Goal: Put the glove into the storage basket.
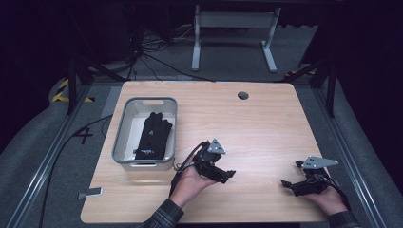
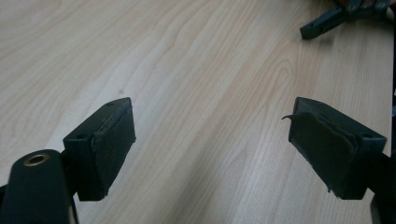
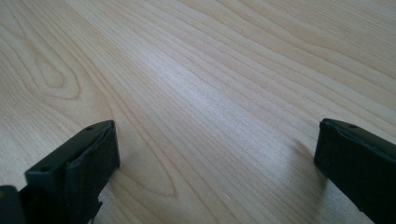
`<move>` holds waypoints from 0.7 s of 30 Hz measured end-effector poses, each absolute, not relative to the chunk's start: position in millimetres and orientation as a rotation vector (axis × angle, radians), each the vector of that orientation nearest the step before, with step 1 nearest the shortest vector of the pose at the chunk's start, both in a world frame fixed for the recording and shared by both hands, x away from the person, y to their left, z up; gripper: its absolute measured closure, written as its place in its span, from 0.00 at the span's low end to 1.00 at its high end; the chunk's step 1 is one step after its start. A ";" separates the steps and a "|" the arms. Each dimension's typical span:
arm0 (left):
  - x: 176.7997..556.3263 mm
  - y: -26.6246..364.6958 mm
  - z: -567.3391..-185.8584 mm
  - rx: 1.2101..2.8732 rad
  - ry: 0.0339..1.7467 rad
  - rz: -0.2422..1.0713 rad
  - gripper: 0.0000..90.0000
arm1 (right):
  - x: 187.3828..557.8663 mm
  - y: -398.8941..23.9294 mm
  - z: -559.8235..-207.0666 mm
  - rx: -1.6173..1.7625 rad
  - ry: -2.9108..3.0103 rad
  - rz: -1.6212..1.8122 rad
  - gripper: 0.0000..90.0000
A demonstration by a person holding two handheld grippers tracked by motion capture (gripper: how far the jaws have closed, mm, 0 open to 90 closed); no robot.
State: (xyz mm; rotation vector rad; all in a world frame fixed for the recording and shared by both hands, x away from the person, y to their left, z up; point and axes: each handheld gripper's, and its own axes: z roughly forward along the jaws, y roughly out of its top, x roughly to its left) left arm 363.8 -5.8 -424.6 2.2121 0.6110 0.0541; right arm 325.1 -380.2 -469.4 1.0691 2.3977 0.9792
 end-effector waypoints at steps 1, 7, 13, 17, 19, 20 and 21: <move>362.6 -6.6 -427.8 2.211 0.610 0.057 0.17 | 325.1 -380.2 -469.5 1.069 2.398 0.979 0.01; 354.5 -8.1 -446.2 2.228 0.617 0.075 0.17 | 325.3 -380.2 -469.4 1.067 2.400 0.979 0.00; 349.4 -9.5 -459.4 2.278 0.628 0.089 0.16 | 325.3 -380.2 -469.4 1.066 2.400 0.980 0.00; 347.9 -8.6 -462.3 2.293 0.633 0.085 0.15 | 325.2 -380.1 -469.5 1.066 2.401 0.980 0.00; 346.9 -8.7 -463.9 2.305 0.635 0.109 0.15 | 325.2 -380.1 -469.5 1.063 2.402 0.979 0.00; 346.6 -8.4 -464.5 2.310 0.629 0.108 0.15 | 325.2 -380.1 -469.4 1.063 2.402 0.979 0.00; 346.4 -8.1 -465.2 2.313 0.630 0.106 0.15 | 325.2 -380.1 -469.4 1.062 2.403 0.980 0.00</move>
